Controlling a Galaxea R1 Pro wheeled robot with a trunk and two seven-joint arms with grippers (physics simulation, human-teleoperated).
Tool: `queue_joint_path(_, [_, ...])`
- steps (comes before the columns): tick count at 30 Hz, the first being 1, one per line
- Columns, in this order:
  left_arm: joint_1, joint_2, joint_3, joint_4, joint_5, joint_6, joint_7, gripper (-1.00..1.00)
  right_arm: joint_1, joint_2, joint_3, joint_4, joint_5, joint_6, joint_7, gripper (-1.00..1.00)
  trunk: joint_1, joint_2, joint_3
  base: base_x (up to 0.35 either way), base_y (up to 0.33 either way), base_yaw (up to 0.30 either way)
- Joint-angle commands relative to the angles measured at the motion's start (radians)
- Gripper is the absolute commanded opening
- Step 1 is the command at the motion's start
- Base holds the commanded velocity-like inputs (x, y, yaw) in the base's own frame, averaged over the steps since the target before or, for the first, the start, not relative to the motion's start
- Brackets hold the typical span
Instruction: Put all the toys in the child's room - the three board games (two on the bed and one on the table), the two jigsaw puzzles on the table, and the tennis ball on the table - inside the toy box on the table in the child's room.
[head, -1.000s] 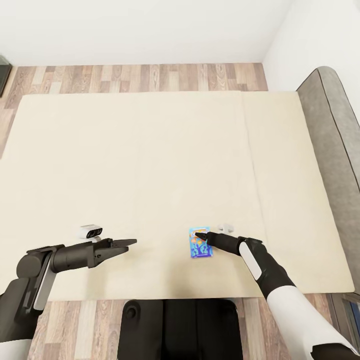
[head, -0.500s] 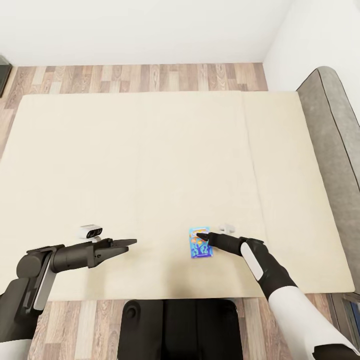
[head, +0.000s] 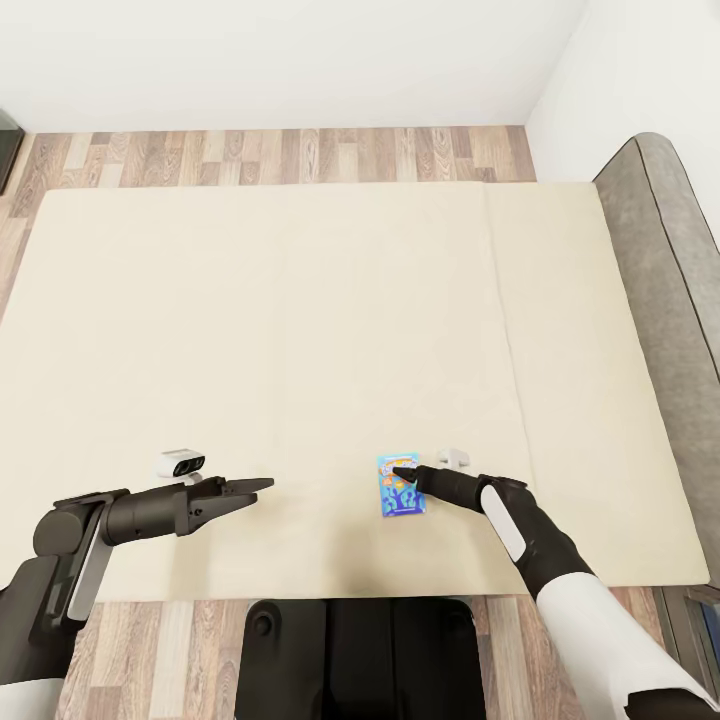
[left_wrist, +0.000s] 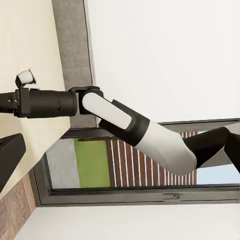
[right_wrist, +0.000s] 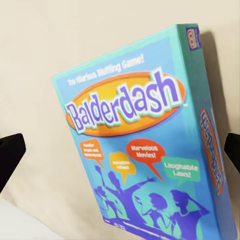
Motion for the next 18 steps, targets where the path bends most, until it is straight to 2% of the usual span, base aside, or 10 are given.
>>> queue_joint_path(1, [0.000,0.000,0.000,0.000,-0.001,0.011,-0.004,1.00,0.000,0.000,0.002,-0.001,-0.004,0.006,-0.001,1.00,0.001,-0.002,-0.001,0.000,0.000,0.000])
queue_joint_path(18, [0.000,0.000,0.000,0.000,0.000,0.011,-0.004,1.00,0.000,0.006,0.002,-0.001,-0.003,0.016,-0.003,1.00,0.001,-0.002,-0.001,0.000,0.022,0.000])
